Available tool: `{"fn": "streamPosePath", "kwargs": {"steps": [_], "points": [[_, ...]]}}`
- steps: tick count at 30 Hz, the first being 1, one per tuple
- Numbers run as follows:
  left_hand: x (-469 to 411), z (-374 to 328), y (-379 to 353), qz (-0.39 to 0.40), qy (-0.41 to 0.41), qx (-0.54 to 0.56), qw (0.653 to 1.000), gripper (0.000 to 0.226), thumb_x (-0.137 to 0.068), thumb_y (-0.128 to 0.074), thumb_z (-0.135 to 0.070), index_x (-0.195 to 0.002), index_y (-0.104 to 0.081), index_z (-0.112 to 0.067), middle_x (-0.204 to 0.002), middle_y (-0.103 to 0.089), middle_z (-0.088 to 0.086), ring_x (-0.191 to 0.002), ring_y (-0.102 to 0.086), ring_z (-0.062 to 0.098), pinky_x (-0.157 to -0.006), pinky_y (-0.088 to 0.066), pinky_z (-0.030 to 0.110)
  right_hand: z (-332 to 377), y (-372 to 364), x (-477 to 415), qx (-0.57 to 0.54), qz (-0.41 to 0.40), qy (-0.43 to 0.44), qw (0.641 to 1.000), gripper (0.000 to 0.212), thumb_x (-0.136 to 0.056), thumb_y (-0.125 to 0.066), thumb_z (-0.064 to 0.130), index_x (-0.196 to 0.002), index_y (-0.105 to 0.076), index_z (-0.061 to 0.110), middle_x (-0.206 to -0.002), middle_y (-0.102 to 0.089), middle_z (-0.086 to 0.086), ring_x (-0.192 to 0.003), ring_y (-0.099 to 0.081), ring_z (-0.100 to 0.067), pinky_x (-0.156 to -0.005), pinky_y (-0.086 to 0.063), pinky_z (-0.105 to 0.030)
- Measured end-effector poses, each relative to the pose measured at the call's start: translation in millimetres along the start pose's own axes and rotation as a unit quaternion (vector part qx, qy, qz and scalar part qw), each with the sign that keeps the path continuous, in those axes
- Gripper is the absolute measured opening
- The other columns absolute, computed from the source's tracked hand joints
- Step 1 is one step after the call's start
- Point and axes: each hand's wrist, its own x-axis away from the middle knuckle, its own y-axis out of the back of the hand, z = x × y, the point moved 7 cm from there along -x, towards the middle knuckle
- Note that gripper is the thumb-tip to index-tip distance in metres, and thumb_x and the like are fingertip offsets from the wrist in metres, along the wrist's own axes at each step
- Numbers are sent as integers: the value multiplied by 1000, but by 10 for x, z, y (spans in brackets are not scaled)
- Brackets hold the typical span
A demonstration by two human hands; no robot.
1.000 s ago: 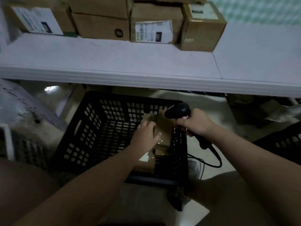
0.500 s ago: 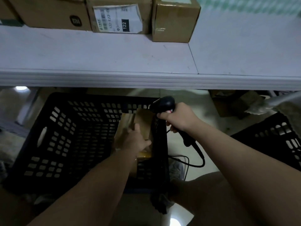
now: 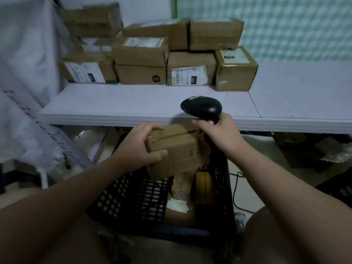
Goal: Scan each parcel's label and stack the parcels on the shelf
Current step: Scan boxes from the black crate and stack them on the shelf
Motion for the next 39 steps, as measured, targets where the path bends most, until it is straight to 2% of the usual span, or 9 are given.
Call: {"fn": "streamPosePath", "kwargs": {"steps": [5, 9, 13, 18, 22, 25, 29, 33, 39], "points": [[29, -357, 678, -150, -143, -44, 977, 58, -67, -66, -45, -118, -47, -27, -118, -43, -3, -115, -43, 17, -100, -36, 29, 366, 26, -12, -76, -76, 66, 992, 11, -83, -73, 22, -79, -64, 20, -60, -61, 15, -68, -61, -12, -65, -48, -27], [26, -424, 886, -209, -176, -19, 962, 59, -68, -67, -41, -120, -45, -23, -117, -45, -2, -111, -46, 19, -100, -37, 26, 399, -21, -89, -154, -92, 48, 983, 22, -84, -72, 20, -96, -68, 2, -73, -63, -10, -69, -62, -21, -65, -50, -35], [-66, -430, 1130, -293, -229, -39, 927, 62, -69, -70, -38, -122, -45, -17, -118, -42, -2, -114, -42, 16, -100, -39, 32, 496, 50, -199, -193, -120, 77, 971, 5, -87, -69, 13, -92, -69, 15, -74, -67, -5, -69, -65, -19, -64, -57, -34], [-448, -138, 708, -157, -351, -277, 880, 65, -75, -67, -37, -131, -40, -18, -128, -33, 11, -117, -37, 32, -95, -42, 52, 293, -104, -399, -156, -89, 33, 983, 18, -84, -74, 24, -98, -65, 31, -99, -70, 3, -94, -69, -16, -91, -56, -43], [-594, 112, 563, -102, -313, -286, 900, 87, -66, -82, -25, -138, -34, -21, -136, -28, 12, -124, -33, 35, -100, -38, 55, 244, -144, -488, -140, -101, 25, 985, 30, -82, -75, 27, -110, -62, 26, -109, -67, 2, -108, -62, -17, -97, -50, -37], [-613, 176, 551, -58, -270, -266, 923, 83, -77, -67, -51, -144, -25, -25, -146, -26, 11, -133, -31, 32, -107, -35, 54, 264, -108, -549, -139, -102, 24, 985, 26, -83, -74, 28, -107, -64, 24, -107, -67, 1, -106, -61, -15, -89, -48, -29], [-612, 370, 686, -118, -35, -26, 992, 75, -88, -42, -63, -149, -20, -26, -153, -27, 3, -137, -22, 11, -113, -20, 33, 205, -138, -661, -171, -79, -6, 982, 12, -84, -72, 28, -93, -65, 28, -102, -69, 2, -105, -63, -15, -94, -50, -32], [-604, 789, 589, -158, 250, 185, 937, 71, -93, -44, -57, -150, -23, -20, -154, -29, 6, -137, -34, 23, -115, -25, 41, 132, -274, -743, -164, -46, -35, 985, 33, -80, -76, 37, -109, -67, 23, -110, -69, -1, -110, -62, -17, -101, -47, -39], [-604, 845, 552, -123, 254, 378, 882, 45, -76, -70, -47, -107, -43, -29, -114, -65, 4, -102, -65, 20, -98, -48, 45, 118, -369, -773, -238, -35, -30, 970, 28, -77, -80, 28, -104, -69, 24, -109, -72, 0, -111, -64, -19, -101, -49, -48]]}}
